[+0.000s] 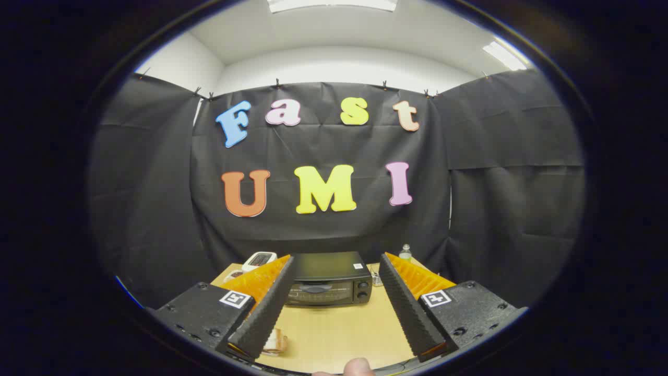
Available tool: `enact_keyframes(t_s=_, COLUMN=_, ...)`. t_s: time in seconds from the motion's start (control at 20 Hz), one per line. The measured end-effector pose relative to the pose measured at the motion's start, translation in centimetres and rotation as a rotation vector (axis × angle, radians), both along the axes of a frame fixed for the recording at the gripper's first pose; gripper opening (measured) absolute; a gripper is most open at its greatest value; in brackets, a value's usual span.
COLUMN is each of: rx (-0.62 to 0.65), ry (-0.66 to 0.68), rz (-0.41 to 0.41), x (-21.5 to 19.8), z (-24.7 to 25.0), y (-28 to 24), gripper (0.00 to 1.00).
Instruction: Open the toaster oven, put the food inside, and close the toaster oven door.
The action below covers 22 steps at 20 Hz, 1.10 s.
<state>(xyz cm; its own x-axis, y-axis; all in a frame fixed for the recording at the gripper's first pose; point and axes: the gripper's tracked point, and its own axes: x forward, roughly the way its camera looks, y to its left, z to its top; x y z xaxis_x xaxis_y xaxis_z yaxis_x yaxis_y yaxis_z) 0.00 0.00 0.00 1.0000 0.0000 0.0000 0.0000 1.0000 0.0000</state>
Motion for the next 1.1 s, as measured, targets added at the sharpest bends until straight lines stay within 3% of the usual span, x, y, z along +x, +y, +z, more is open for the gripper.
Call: enact_keyframes(t_s=1.1, rx=0.019, ry=0.032, rz=-0.019, x=2.9, z=-0.5, y=-0.5, gripper=1.0)
